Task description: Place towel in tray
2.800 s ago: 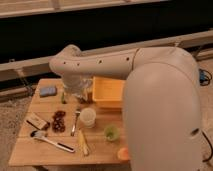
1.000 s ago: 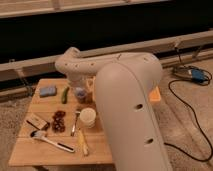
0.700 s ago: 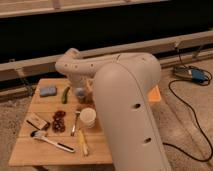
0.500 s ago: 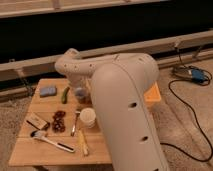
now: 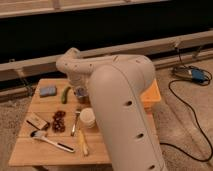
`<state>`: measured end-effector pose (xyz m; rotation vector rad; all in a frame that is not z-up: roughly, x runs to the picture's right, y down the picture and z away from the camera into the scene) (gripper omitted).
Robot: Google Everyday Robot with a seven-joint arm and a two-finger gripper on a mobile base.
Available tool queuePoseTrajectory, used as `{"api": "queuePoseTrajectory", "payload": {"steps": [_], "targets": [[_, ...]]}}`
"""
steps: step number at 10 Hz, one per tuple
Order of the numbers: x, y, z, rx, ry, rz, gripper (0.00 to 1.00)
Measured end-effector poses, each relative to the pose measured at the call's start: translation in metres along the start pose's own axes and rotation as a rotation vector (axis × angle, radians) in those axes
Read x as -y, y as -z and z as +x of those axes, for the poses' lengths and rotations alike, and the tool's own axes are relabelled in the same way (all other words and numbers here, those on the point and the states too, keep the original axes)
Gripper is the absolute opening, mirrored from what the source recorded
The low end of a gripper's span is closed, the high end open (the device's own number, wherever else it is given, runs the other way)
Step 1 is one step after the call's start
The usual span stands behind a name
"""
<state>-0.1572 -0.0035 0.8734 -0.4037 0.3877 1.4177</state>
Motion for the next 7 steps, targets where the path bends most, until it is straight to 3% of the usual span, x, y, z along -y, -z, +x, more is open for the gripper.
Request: {"api": "queuePoseTrajectory", "payload": {"steps": [2, 5, 7], "targets": [[-0.001, -0.002, -0.001, -0.003, 0.003, -0.006, 0.19], [-0.002, 0.011, -0.003, 0.01, 0.007, -0.028, 0.18], [-0.002, 0.033, -0.009, 0.034, 0.009, -0.047, 0.18]]}}
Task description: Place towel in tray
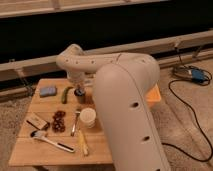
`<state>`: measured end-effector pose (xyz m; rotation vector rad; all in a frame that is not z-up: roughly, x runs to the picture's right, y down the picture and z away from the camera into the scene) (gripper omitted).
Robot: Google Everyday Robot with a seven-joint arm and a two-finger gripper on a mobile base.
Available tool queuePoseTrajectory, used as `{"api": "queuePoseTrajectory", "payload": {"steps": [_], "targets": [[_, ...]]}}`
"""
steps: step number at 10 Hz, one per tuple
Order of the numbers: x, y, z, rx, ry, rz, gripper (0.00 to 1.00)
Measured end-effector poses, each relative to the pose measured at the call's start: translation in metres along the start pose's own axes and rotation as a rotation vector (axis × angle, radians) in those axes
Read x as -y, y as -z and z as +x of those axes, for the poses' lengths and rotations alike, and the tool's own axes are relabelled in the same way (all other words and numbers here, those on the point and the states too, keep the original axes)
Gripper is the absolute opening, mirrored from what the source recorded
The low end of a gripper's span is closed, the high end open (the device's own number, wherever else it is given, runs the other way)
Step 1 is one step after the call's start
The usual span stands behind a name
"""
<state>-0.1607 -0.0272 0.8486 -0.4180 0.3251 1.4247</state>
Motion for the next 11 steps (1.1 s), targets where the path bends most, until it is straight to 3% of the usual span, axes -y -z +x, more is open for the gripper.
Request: {"api": "queuePoseTrajectory", "payload": {"steps": [3, 5, 11], "targets": [[0.003, 0.043, -0.013, 0.046, 0.006, -0.013, 0.18], [0.014, 0.059, -0.02, 0.067, -0.004, -0.006, 0.18], [0.085, 0.063, -0.02, 0.065, -0.118, 0.063, 0.22]]}}
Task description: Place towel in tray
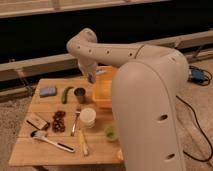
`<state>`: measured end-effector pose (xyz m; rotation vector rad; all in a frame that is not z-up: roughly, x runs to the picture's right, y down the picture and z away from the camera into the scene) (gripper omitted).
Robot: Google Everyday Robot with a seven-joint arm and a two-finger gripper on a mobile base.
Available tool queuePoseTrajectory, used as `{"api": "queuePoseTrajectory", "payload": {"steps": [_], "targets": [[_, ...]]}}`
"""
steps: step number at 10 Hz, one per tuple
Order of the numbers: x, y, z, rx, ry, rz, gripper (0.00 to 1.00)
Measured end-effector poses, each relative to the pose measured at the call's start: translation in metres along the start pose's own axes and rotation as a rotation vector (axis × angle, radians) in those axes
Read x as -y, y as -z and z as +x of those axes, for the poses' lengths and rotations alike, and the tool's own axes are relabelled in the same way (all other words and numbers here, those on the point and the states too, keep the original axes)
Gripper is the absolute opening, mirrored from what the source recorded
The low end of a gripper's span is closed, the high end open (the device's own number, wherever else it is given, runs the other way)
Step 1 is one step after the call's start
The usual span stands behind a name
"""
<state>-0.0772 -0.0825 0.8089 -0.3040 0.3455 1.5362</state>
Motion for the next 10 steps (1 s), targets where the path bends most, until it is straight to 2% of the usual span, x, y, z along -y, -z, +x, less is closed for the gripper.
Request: {"api": "queuePoseTrajectory", "payload": {"steps": [3, 4, 6, 9, 10], "targets": [[0.036, -0.013, -0.007, -0.03, -0.055, 0.033, 0.5], [0.05, -0.019, -0.012, -0.048, -0.073, 0.042, 0.63], [0.069, -0.027, -0.019, -0.075, -0.098, 0.04, 0.78], [0.098, -0.032, -0.024, -0.118, -0.126, -0.011, 0.8], [0.104, -0.033, -0.017, -0.132, -0.125, -0.058, 0.8]]}}
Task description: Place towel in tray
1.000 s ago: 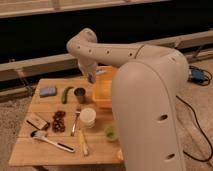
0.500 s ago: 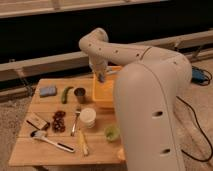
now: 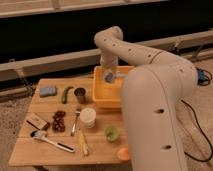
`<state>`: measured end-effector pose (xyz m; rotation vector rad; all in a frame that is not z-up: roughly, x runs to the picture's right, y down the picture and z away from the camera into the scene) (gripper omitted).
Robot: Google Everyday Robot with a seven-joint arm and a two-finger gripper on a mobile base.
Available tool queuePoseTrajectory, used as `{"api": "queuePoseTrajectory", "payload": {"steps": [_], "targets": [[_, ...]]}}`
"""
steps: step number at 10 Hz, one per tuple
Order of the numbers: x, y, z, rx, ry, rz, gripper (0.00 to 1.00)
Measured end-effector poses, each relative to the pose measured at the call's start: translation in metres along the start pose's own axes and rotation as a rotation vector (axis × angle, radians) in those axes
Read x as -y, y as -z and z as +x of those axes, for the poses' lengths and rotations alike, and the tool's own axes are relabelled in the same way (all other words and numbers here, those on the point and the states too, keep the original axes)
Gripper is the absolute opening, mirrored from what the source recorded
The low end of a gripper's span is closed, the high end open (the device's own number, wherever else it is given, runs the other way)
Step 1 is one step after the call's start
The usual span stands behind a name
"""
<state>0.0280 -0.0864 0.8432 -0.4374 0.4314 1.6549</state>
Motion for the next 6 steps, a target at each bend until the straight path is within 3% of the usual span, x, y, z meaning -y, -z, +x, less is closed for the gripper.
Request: {"api": "queuePoseTrajectory", "payload": {"steps": [2, 4, 6], "targets": [[0.015, 0.0, 0.01, -0.017, 0.005, -0.05, 0.8], [0.022, 0.002, 0.024, -0.047, 0.035, -0.135, 0.8], [0.025, 0.004, 0.027, -0.053, 0.044, -0.163, 0.8]]}}
